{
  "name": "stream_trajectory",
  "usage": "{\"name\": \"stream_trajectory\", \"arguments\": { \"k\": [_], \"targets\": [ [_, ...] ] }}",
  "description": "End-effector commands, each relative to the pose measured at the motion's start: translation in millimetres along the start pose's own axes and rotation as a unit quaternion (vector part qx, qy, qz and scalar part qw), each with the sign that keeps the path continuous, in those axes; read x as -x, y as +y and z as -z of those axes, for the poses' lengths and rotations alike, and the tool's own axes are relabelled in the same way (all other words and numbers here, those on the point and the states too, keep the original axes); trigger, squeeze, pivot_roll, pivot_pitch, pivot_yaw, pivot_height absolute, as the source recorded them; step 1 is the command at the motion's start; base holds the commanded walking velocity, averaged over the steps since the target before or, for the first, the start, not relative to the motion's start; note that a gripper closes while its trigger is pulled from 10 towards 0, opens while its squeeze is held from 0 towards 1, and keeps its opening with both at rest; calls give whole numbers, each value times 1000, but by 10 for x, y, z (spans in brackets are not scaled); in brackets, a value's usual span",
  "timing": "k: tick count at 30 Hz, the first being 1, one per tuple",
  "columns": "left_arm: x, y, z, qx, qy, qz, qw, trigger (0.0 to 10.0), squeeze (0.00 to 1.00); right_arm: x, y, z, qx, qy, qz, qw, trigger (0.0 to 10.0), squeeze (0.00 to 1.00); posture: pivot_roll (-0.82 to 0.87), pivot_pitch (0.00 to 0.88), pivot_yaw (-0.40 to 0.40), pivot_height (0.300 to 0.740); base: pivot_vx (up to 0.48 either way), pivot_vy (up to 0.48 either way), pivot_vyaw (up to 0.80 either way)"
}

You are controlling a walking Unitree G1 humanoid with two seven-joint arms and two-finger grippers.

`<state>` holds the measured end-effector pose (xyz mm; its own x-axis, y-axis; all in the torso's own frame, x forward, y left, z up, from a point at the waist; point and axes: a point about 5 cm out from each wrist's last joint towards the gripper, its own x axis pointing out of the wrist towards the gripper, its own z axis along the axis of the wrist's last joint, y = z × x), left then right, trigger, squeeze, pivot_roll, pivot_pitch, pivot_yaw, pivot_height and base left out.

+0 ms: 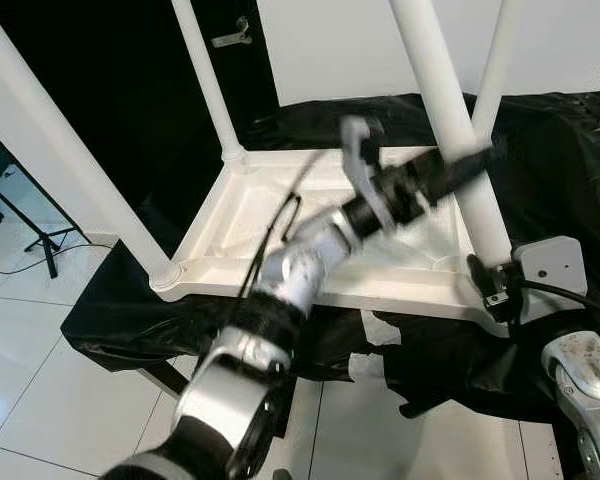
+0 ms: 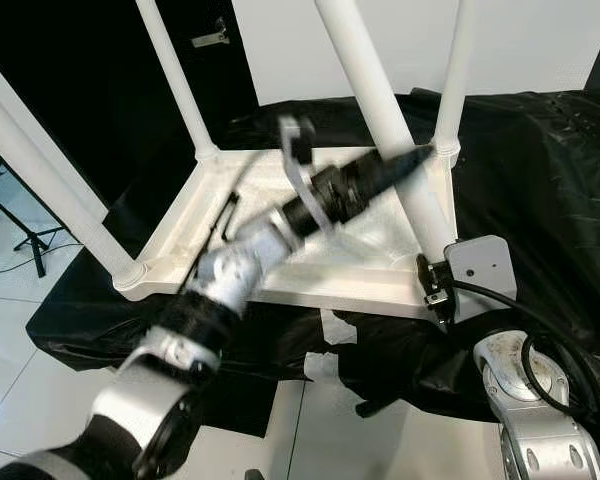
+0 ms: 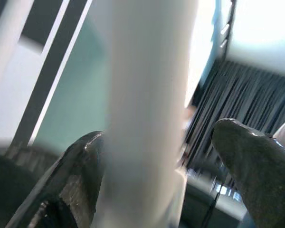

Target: Building children table

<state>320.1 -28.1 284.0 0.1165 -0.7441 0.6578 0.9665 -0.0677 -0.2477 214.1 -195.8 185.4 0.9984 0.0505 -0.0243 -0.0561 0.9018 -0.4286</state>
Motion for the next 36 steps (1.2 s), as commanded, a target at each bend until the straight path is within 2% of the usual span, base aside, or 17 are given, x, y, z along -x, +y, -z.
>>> {"name": "stream_trajectory", "arguments": {
  "k": [1, 2, 3, 4, 5, 12, 13, 19, 20, 26, 32, 33, 34, 35, 36],
  "targets": [
    [-116, -116, 87, 16, -11, 47, 999, 10000, 0, -9, 62, 140, -6, 38, -13, 999, 10000, 0, -88, 0, 127, 740, 0, 0, 0],
    [-114, -128, 98, 10, -7, 51, 999, 5255, 0, -11, 65, 139, -6, 37, -13, 999, 10000, 0, -89, 0, 127, 740, 0, 0, 0],
    [-110, -137, 112, 7, -4, 53, 999, 3608, 0, -12, 67, 135, -5, 37, -13, 999, 10000, 0, -90, 0, 128, 740, 0, 0, 0],
    [-110, -137, 112, 7, -4, 53, 999, 3608, 0, -12, 67, 135, -5, 37, -13, 999, 10000, 0, -90, 0, 128, 740, 0, 0, 0],
    [-100, -154, 136, 8, 0, 58, 998, 0, 0, -14, 67, 127, -6, 35, -12, 999, 10000, 0, -91, 0, 128, 740, 0, 0, 0],
    [-69, -192, 221, 9, 15, 71, 997, 0, 0, -14, 60, 110, -4, 31, -10, 999, 10000, 0, -89, 0, 124, 740, 0, 0, 0],
    [-71, -192, 220, 9, 15, 72, 997, 0, 0, -11, 56, 79, -11, 27, -13, 999, 10000, 1000, -87, 0, 122, 740, 0, 0, 0],
    [-73, -199, 232, 1, 19, 74, 997, 0, 0, -18, 59, -96, -23, 1, -34, 999, 10000, 1000, -89, 0, 122, 740, 0, 0, 0],
    [-73, -205, 243, -2, 22, 75, 997, 0, 0, -16, 66, -147, -23, -5, -49, 999, 10000, 0, -93, 0, 124, 740, 0, 0, 0],
    [-74, -225, 275, -8, 31, 82, 996, 0, 0, 10, 29, -269, -12, -21, -81, 996, 10000, 0, -100, 0, 128, 740, 0, 0, 0],
    [-69, -240, 314, -24, 46, 87, 995, 0, 0, 66, -199, -355, -2, -12, -143, 990, 10000, 0, -91, 0, 124, 740, 0, 0, 0],
    [-64, -238, 315, -27, 47, 86, 995, 0, 0, 71, -218, -352, 3, -7, -149, 989, 8039, 0, -91, 0, 124, 740, 0, 0, 0],
    [-64, -238, 315, -27, 47, 86, 995, 0, 0, 71, -218, -352, 3, -7, -149, 989, 8039, 0, -91, 0, 124, 740, 0, 0, 0],
    [-61, -238, 316, -28, 48, 86, 995, 0, 0, 76, -231, -351, 9, -4, -153, 988, 3176, 0, -88, 0, 123, 740, 0, 0, 0],
    [-57, -238, 317, -29, 49, 86, 995, 0, 0, 79, -243, -350, 14, -1, -157, 988, 3176, 0, -88, 0, 123, 740, 0, 0, 0]
  ]
}}
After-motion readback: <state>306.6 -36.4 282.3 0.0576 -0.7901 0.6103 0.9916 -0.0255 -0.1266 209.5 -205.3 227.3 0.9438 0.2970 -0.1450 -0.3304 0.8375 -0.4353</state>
